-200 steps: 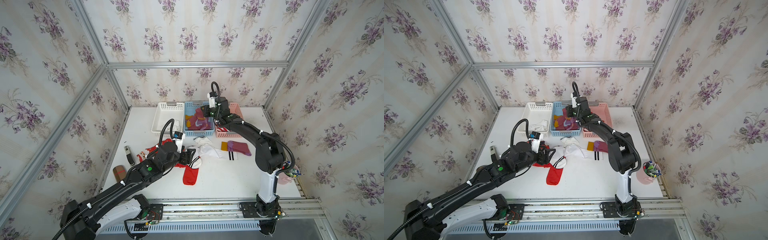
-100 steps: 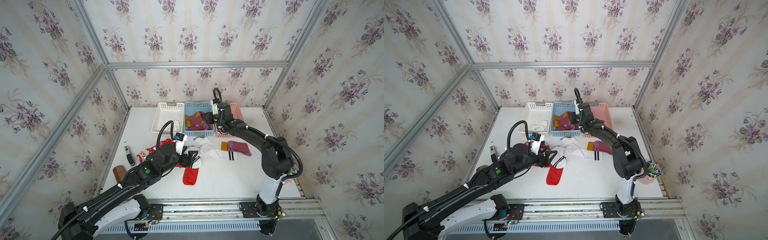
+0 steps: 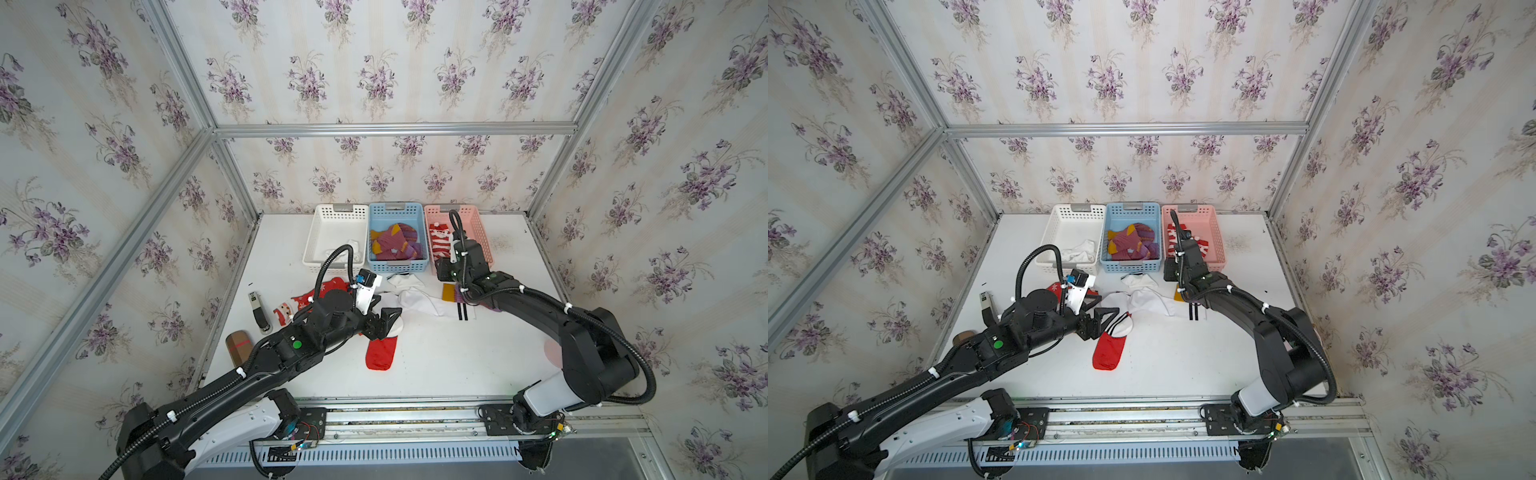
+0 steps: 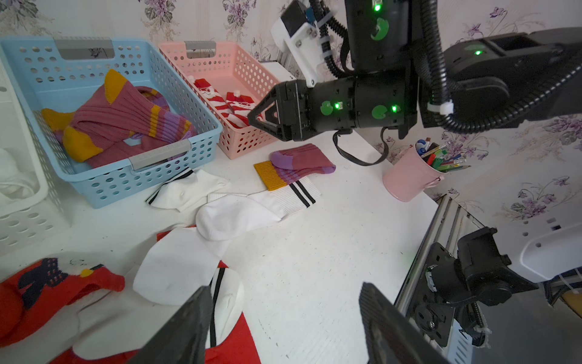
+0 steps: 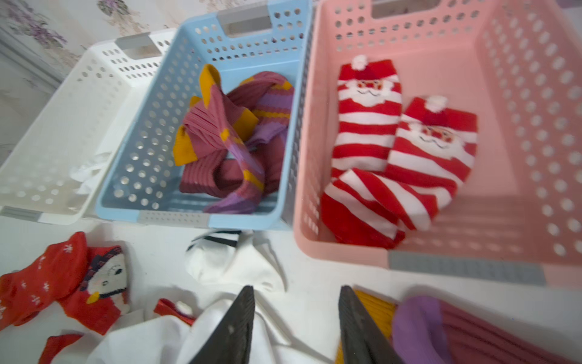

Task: Sort the socks into the basket by color
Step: Place the sock in the bin, then pick up the sock at the center of the board.

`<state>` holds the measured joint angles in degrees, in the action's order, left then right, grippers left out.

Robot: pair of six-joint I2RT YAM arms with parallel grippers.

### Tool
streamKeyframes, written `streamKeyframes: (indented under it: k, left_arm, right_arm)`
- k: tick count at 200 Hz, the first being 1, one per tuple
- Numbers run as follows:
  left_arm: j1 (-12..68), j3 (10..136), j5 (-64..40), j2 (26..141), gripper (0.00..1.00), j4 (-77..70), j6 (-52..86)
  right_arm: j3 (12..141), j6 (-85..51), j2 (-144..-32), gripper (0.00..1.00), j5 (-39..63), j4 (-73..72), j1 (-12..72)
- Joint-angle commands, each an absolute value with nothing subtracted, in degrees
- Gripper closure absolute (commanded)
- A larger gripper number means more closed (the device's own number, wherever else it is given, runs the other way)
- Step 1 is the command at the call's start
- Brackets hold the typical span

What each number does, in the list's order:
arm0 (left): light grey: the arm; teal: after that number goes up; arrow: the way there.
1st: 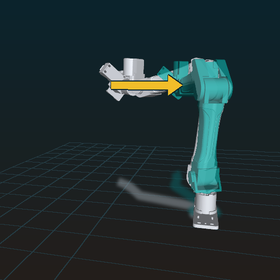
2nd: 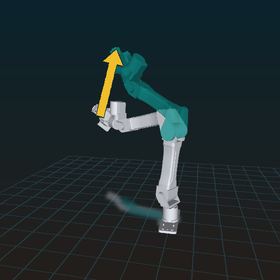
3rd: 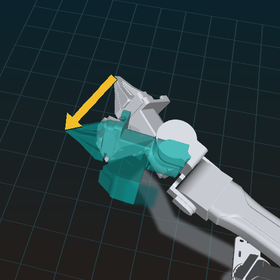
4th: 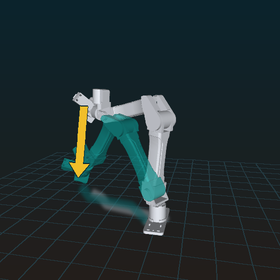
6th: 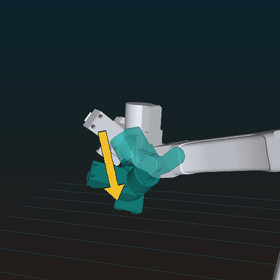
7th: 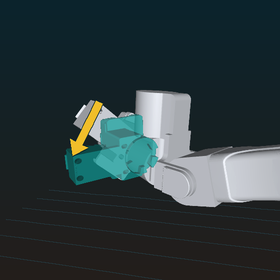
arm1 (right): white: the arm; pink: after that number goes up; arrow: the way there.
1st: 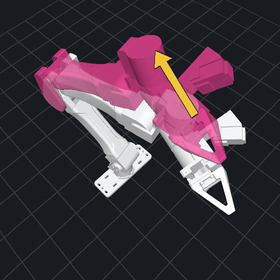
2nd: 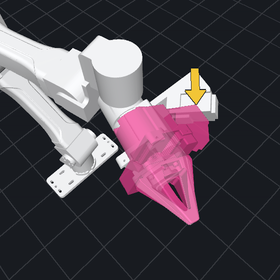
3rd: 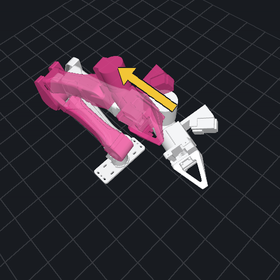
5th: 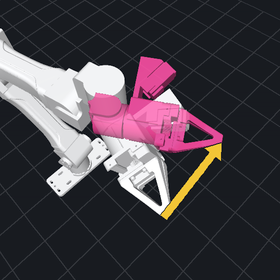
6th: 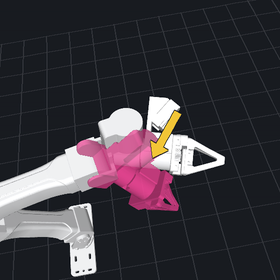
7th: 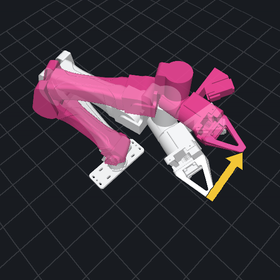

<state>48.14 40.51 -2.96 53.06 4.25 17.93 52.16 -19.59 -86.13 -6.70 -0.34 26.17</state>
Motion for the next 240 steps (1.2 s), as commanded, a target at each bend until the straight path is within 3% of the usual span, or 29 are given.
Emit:
streamKeyframes:
  k: [1,41,152,219,240]
  left_arm:
    - [48.5,40.0,-5.4,53.5,0.25,0.0,16.5]
    - [50.5,39.9,-5.9,54.8,0.25,-2.4,15.9]
    - [52.9,40.2,-4.2,56.3,0.24,-3.3,14.6]
    - [53.5,40.9,-3.1,56.8,0.23,-2.0,14.3]
    - [53.7,41.0,-2.9,57.0,0.23,-1.7,14.4]
  right_arm:
    - [49.2,-22.2,-83.0,0.53,-11.9,0.9,25.2]
    - [45.7,-23.2,-80.7,0.49,-13.7,2.5,23.0]
    - [42.8,-24.9,-89.9,0.48,-11.1,-2.5,19.2]
    - [42.7,-25.5,-93.4,0.54,-9.9,-3.0,18.4]
    - [42.7,-25.4,-93.4,0.62,-9.0,-3.0,18.2]
